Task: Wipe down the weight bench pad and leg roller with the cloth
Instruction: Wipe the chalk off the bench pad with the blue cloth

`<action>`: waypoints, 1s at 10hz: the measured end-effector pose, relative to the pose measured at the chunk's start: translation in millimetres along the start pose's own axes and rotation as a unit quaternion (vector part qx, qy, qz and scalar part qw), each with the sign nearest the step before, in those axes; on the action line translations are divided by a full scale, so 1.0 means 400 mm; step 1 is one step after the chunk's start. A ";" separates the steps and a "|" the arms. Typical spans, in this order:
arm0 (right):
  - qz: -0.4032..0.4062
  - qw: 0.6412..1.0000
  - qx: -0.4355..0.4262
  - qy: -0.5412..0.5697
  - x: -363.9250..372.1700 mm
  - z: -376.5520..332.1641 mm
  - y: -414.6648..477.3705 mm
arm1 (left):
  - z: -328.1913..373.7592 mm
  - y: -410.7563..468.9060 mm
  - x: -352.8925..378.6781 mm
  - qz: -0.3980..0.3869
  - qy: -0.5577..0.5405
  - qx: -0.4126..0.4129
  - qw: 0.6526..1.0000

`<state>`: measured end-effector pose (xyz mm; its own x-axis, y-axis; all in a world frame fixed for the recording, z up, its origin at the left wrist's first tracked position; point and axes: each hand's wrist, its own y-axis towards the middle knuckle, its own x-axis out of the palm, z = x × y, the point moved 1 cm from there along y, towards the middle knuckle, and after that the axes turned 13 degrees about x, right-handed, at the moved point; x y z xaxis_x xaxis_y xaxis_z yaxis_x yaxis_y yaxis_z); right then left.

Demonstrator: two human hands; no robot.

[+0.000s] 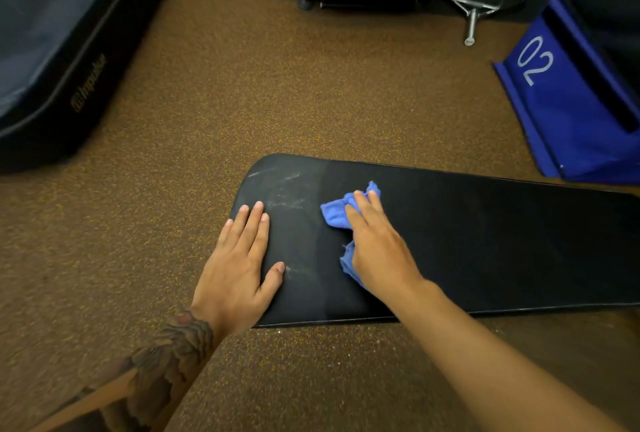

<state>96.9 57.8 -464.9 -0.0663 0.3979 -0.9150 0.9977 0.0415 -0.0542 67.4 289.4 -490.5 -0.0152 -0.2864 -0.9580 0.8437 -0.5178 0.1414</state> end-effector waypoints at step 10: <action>0.070 0.991 0.114 -0.020 -0.010 -0.044 0.243 | 0.000 -0.002 0.003 0.009 -0.011 0.001 1.000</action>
<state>193.9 76.3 -459.5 0.0701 0.3475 -0.9350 0.9749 -0.2225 -0.0096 66.6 289.5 -491.8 -0.0116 -0.3137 -0.9495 0.8433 -0.5133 0.1593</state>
